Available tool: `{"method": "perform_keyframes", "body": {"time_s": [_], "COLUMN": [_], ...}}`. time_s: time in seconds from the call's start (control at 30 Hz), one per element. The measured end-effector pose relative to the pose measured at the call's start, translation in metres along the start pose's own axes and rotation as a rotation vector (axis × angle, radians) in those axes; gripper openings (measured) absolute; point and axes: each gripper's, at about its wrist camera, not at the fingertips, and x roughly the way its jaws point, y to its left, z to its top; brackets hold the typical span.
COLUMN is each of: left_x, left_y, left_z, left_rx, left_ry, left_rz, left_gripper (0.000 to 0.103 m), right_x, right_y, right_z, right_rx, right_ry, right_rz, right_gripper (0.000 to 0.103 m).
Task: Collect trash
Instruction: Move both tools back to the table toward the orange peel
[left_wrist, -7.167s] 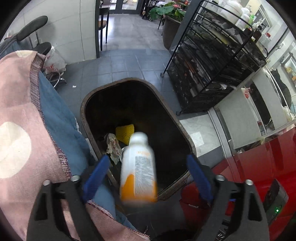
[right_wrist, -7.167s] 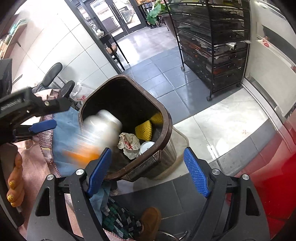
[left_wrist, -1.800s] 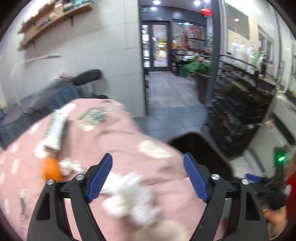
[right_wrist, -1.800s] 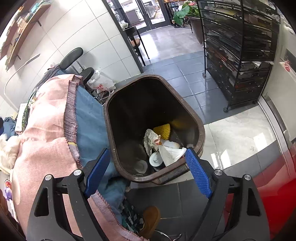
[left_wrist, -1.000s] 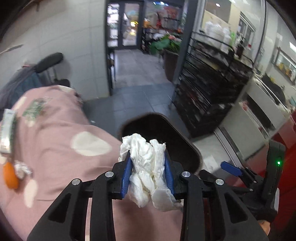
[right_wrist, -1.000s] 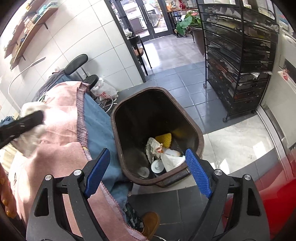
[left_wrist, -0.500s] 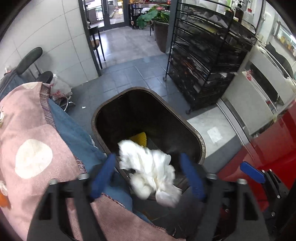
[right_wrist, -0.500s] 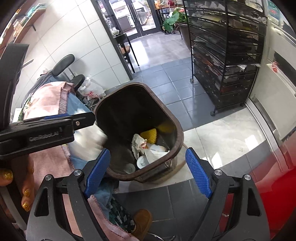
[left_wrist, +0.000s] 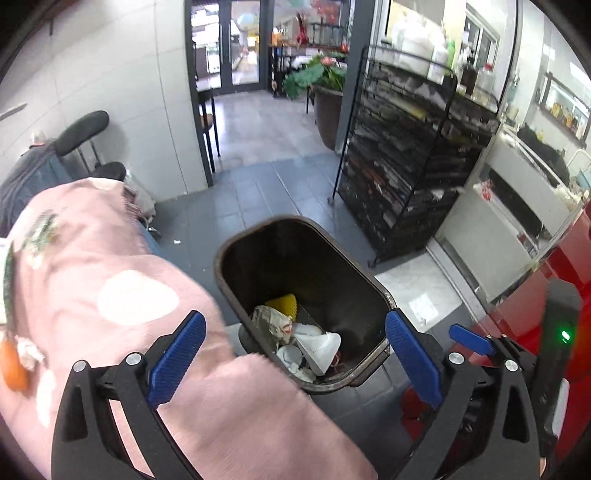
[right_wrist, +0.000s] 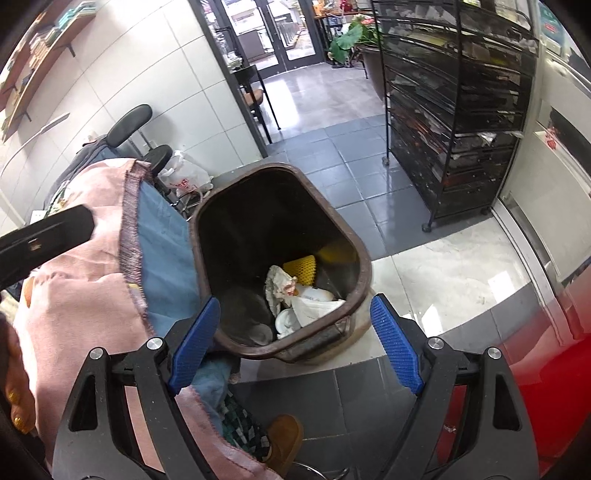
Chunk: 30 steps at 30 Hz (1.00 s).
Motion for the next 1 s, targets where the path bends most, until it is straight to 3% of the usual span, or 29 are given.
{"method": "perform_keyframes", "body": {"time_s": [0.17, 0.33, 0.6, 0.77, 0.9, 1.0], "left_x": [-0.029, -0.048, -0.084, -0.089, -0.084, -0.081], "left_y": [0.021, 0.048, 0.127, 0.189, 0.229, 0.247], "left_z": [-0.012, -0.029, -0.057, -0.077, -0.086, -0.087], "left_rx": [-0.022, -0.033, -0.197, -0.318, -0.389, -0.414], "left_ry": [-0.063, -0.099, -0.14, -0.105, -0.068, -0.053], "left_rz": [0.038, 0.139, 0.248, 0.346, 0.399, 0.396], "left_gripper": [0.097, 0.097, 0.097, 0.096, 0.093, 0.09], "right_x": [-0.008, -0.015, -0.018, -0.021, -0.025, -0.025], "right_y": [0.029, 0.068, 0.135, 0.175, 0.201, 0.215], "right_z": [0.005, 0.008, 0.012, 0.014, 0.015, 0.013], "right_rx": [-0.053, -0.127, -0.251, -0.313, -0.364, -0.394], "right_ry": [-0.019, -0.037, -0.013, 0.026, 0.03, 0.04], "right_rz": [0.049, 0.108, 0.231, 0.331, 0.359, 0.37], "right_gripper": [0.083, 0.083, 0.083, 0.083, 0.083, 0.083]}}
